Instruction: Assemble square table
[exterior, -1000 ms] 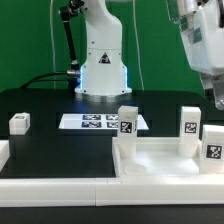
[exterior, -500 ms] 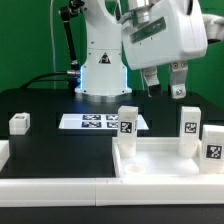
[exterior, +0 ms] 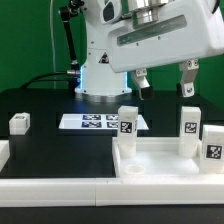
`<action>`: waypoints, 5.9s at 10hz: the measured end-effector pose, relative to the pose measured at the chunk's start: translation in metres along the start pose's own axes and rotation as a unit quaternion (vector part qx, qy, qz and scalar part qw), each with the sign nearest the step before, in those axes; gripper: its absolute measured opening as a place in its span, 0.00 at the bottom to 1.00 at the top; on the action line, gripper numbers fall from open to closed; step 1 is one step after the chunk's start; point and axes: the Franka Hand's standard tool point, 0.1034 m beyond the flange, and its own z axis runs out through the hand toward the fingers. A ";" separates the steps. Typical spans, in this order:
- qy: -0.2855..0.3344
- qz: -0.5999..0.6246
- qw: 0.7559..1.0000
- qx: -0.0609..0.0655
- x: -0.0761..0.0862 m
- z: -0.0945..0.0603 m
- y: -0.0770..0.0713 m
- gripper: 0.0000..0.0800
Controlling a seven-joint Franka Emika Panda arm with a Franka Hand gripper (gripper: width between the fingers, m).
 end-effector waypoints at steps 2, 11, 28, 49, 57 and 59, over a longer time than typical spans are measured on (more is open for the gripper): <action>0.013 -0.118 0.993 -0.014 0.012 0.002 0.048 0.81; 0.024 -0.373 0.927 -0.046 0.059 -0.006 0.132 0.81; -0.286 -0.356 0.877 -0.151 0.062 0.015 0.292 0.81; -0.508 -0.336 0.752 -0.252 0.014 0.029 0.358 0.35; -0.507 -0.338 0.752 -0.253 0.015 0.028 0.355 0.35; -0.497 -0.360 0.750 -0.249 0.029 -0.001 0.308 0.35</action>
Offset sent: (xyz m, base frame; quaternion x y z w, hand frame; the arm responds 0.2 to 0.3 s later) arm -0.0361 -0.0682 -0.0130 0.0173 0.0045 -0.2484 0.9685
